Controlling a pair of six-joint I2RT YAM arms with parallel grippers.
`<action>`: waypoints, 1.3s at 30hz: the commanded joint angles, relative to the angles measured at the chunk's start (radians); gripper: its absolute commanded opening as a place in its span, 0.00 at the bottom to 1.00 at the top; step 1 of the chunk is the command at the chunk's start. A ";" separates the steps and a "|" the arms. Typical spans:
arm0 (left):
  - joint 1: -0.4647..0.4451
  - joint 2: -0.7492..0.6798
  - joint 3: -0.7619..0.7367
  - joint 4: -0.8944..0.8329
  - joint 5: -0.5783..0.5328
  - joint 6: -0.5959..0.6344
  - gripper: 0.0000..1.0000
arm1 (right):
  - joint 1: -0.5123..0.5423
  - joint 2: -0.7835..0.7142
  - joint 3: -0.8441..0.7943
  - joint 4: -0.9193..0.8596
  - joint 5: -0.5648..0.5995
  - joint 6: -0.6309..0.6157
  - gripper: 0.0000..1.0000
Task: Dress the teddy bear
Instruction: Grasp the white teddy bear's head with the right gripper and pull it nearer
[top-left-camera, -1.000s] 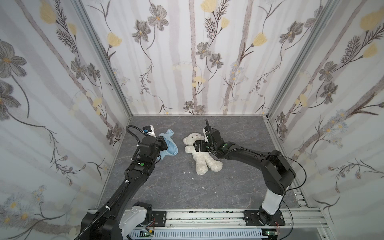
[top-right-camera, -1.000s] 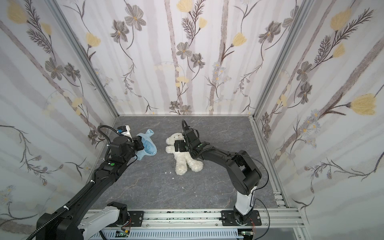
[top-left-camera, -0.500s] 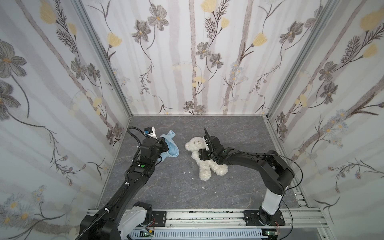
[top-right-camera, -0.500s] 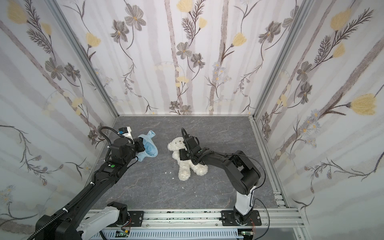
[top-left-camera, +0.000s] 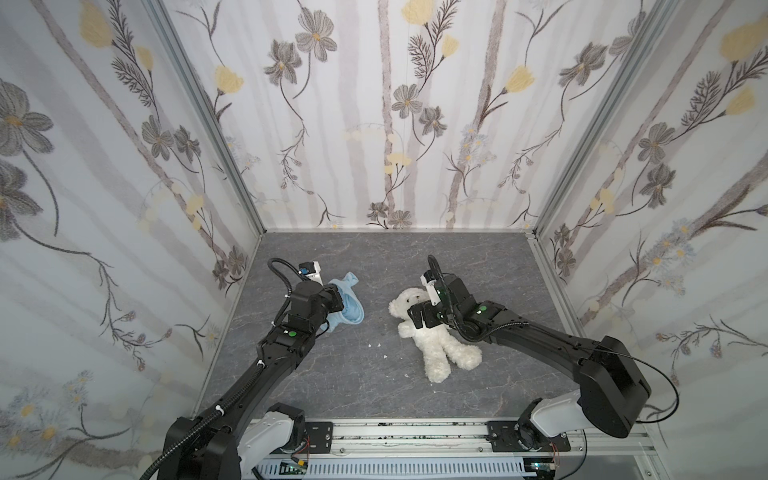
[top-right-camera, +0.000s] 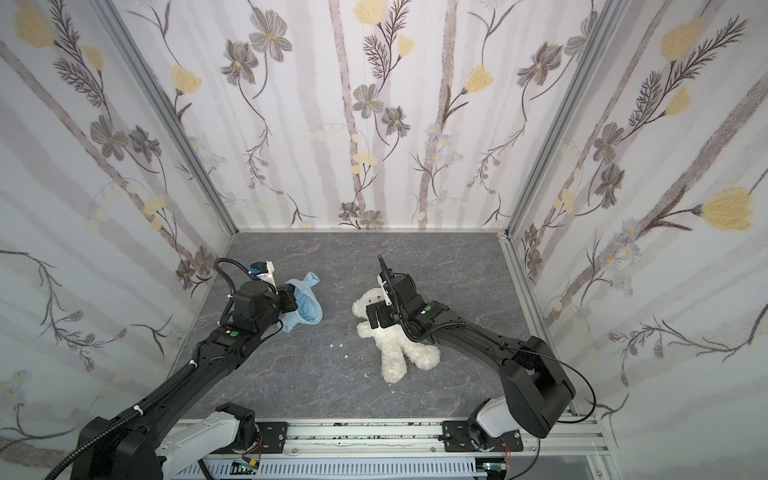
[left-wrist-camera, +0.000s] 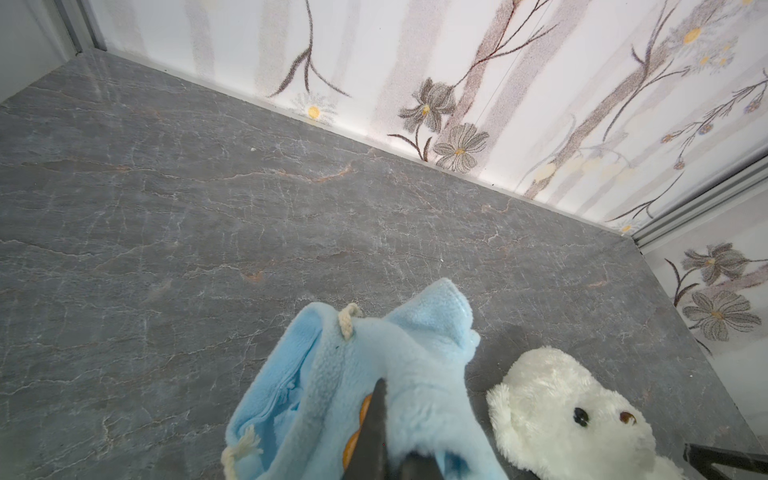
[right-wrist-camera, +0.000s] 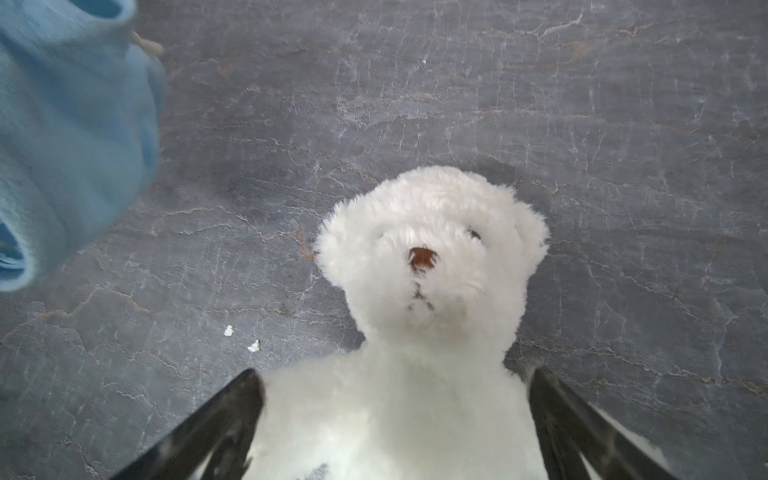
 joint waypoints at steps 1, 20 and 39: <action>-0.007 0.003 -0.002 0.037 -0.019 -0.018 0.00 | 0.000 0.028 0.036 0.011 0.052 0.006 1.00; -0.017 0.003 -0.001 0.056 -0.012 -0.026 0.00 | -0.032 0.400 0.148 0.171 -0.014 0.022 0.99; -0.135 0.146 0.003 0.162 -0.034 -0.032 0.00 | -0.033 0.019 -0.195 0.342 0.017 -0.090 0.33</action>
